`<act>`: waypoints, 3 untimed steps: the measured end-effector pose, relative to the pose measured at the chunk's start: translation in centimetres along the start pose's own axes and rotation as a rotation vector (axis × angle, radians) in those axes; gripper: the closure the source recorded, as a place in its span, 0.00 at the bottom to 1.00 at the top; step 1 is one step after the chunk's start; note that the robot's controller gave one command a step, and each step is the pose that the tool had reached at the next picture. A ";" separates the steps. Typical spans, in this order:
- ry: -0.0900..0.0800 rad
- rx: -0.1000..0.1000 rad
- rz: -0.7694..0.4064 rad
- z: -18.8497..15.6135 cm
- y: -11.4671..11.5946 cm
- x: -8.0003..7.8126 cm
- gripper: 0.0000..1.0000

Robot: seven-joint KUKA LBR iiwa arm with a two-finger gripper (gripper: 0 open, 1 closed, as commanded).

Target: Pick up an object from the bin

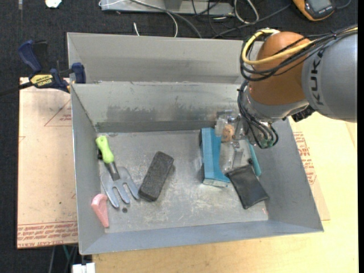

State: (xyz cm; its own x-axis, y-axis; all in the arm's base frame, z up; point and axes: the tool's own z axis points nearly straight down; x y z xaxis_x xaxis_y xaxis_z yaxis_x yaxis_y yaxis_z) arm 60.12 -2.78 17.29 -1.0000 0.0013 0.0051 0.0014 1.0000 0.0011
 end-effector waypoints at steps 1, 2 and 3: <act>-0.007 0.001 -0.001 -0.4 0.0 -0.2 0.00; -0.010 0.001 -0.116 5.3 -3.7 1.2 0.00; -0.012 0.000 -0.408 5.8 -7.1 4.7 0.00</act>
Offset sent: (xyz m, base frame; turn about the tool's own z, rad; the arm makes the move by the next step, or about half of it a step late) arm -0.0263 -0.0709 -0.1029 -0.2116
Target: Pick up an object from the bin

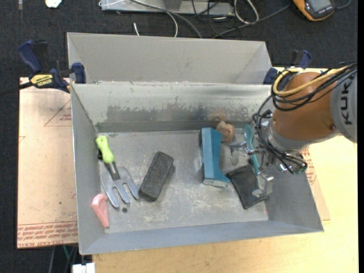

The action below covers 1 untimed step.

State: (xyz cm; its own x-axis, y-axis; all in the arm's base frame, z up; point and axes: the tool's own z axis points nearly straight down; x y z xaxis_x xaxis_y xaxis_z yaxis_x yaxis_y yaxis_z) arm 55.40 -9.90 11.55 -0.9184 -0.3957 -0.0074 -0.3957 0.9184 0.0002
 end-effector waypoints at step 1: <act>0.002 0.001 0.035 0.6 -2.6 1.4 0.00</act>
Offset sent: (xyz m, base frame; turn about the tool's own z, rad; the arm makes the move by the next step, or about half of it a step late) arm -0.0315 -0.0340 -0.0455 0.1671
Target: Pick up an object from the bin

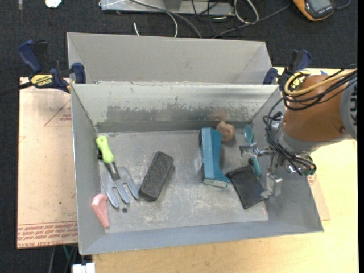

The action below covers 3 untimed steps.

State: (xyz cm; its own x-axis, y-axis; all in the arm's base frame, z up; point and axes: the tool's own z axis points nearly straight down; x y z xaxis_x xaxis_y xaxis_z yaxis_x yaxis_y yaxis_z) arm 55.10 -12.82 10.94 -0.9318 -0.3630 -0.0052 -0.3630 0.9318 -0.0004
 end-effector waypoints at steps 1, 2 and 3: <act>-0.003 -0.002 0.132 4.1 0.7 2.9 0.00; -0.009 0.002 0.171 3.9 1.1 2.5 1.00; -0.009 0.002 0.171 3.9 1.1 2.5 1.00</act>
Offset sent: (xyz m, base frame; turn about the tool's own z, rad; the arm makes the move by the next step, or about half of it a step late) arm -0.0283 0.0010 -0.0394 0.1714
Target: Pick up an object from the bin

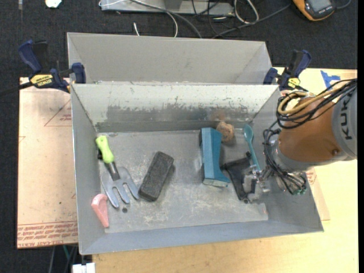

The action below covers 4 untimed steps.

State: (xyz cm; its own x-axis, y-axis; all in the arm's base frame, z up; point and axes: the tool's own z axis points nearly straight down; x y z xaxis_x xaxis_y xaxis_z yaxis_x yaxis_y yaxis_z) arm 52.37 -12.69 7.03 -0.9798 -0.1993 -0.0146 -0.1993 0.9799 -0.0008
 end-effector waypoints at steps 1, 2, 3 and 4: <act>0.001 -0.001 -0.001 -1.3 0.1 0.0 1.00; 0.004 -0.004 0.000 -4.2 0.2 0.0 1.00; -0.003 0.000 0.000 -7.2 0.1 -0.2 1.00; 0.004 -0.005 0.001 -11.4 0.2 -0.1 1.00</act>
Offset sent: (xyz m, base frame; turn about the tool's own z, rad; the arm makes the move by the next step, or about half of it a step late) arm -0.0005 0.0006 0.0699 -0.0001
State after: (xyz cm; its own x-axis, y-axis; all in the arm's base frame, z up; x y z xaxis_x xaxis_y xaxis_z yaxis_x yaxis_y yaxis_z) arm 52.27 -12.47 18.39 -0.9801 -0.1981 -0.0103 -0.1981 0.9802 0.0038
